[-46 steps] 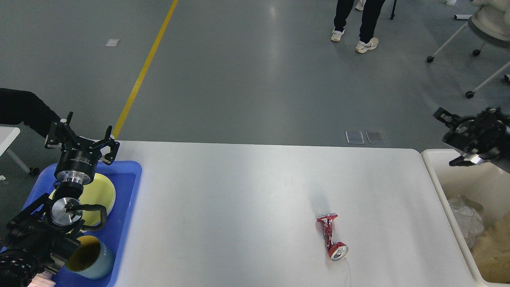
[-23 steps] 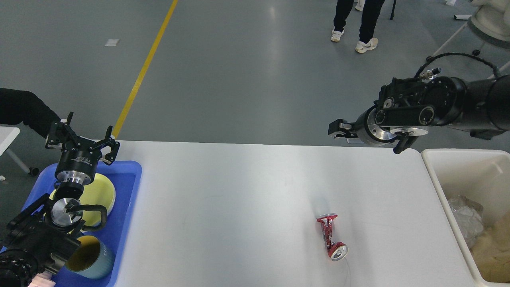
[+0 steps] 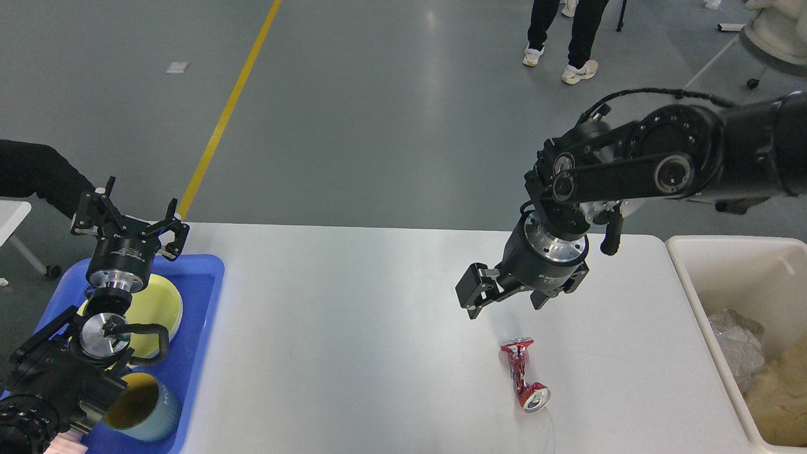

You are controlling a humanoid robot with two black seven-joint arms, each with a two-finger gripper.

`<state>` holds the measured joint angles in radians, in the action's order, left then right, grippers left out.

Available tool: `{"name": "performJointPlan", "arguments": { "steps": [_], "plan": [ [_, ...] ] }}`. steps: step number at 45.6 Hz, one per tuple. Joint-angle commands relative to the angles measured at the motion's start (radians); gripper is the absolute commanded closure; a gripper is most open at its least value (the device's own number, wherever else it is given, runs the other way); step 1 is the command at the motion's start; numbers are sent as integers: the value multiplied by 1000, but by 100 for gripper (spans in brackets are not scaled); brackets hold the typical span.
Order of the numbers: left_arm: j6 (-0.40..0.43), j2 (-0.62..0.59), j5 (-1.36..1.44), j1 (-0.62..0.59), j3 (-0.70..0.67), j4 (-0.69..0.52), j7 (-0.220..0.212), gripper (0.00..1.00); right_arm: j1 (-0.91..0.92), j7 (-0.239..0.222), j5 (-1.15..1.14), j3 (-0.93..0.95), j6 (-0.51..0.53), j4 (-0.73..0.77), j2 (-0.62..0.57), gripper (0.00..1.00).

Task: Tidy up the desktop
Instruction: 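Reach the right gripper across the table down to the red can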

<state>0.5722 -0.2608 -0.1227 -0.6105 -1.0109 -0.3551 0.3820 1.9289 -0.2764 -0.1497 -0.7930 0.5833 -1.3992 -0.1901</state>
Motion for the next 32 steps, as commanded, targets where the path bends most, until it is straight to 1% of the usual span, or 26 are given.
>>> {"name": "performJointPlan", "arguments": {
  "steps": [1, 5, 12, 15, 20, 27, 32],
  "plan": [
    [0, 0, 0, 0, 0, -1, 0, 3, -117, -1, -47, 0, -94, 29, 23, 0],
    [0, 0, 0, 0, 0, -1, 0, 3, -201, -3, -51, -5, -163, 52, 44, 0],
    [0, 0, 0, 0, 0, -1, 0, 3, -280, -3, -53, -6, -207, 69, 50, 0],
    [0, 0, 0, 0, 0, 1, 0, 3, -320, -3, -56, -8, -246, 77, 54, 0],
    [0, 0, 0, 0, 0, -1, 0, 3, -401, -3, -71, -8, -312, 149, 63, 0],
    [0, 0, 0, 0, 0, -1, 0, 3, -522, -3, -74, -15, -344, 242, 87, 0],
    [0, 0, 0, 0, 0, -1, 0, 3, -584, -3, -80, -63, -427, 289, 119, 0]
  ]
}}
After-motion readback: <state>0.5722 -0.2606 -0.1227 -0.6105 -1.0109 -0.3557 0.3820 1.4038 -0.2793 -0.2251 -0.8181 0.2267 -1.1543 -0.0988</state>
